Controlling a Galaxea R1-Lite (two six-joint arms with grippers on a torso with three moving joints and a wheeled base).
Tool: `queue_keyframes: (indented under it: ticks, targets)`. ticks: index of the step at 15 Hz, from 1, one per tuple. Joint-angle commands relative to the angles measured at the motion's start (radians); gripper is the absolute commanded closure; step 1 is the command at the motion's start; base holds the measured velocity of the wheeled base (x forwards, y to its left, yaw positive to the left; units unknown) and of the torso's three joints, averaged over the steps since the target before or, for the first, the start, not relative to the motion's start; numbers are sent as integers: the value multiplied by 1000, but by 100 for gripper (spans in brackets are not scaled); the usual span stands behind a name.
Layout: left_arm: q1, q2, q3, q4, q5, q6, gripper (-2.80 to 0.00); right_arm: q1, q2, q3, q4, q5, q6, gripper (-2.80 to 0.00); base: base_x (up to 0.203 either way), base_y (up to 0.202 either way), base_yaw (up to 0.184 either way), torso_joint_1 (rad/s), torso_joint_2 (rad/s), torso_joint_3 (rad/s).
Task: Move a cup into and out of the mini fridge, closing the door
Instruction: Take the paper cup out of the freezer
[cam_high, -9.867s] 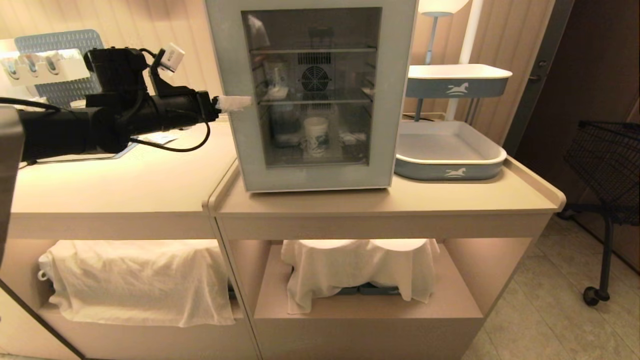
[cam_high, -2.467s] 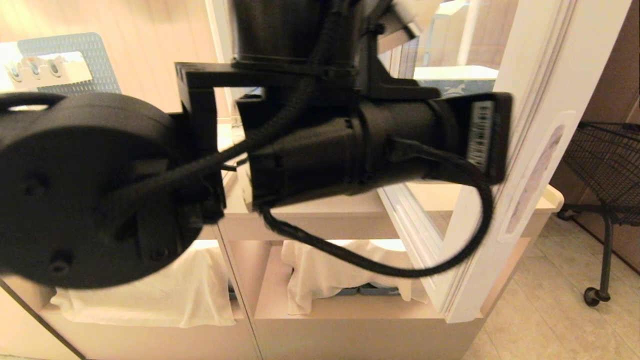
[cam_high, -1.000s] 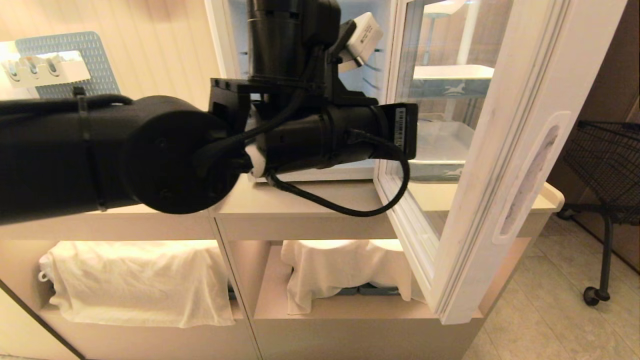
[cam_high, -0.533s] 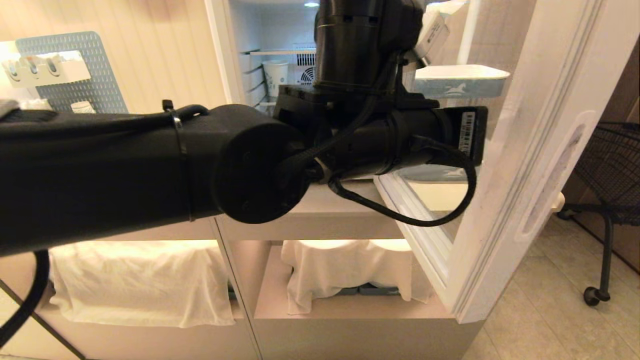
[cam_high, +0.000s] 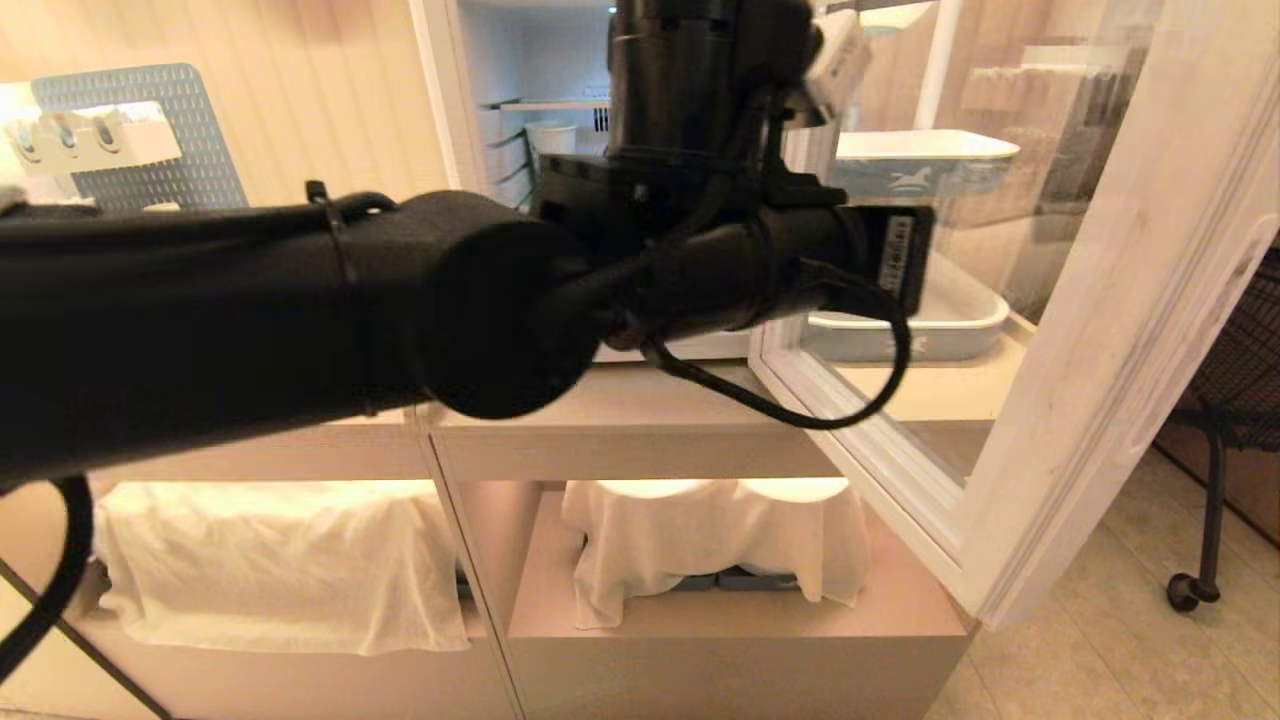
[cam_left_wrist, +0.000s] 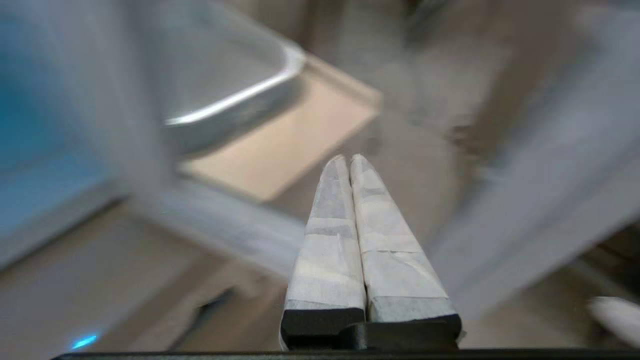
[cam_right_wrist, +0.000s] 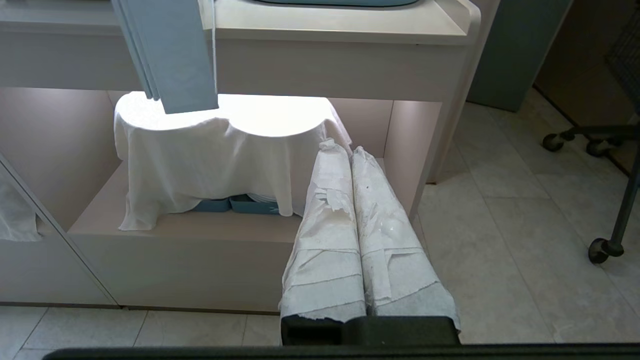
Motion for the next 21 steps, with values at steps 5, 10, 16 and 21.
queue_keyframes:
  ticks: [5, 10, 16, 21]
  targets:
    - [382, -342, 241, 167, 5, 94, 0, 0, 0, 0, 0, 2, -1, 0, 0, 0, 0, 0, 0, 0]
    - [637, -755, 620, 253, -26, 100, 0, 0, 0, 0, 0, 0, -1, 0, 0, 0, 0, 0, 0, 0]
    - [830, -1397, 1252, 281, -55, 150, 0, 0, 0, 0, 0, 0, -1, 0, 0, 0, 0, 0, 0, 0]
    - [874, -1840, 1675, 271, 42, 209, 0, 0, 0, 0, 0, 0, -1, 0, 0, 0, 0, 0, 0, 0]
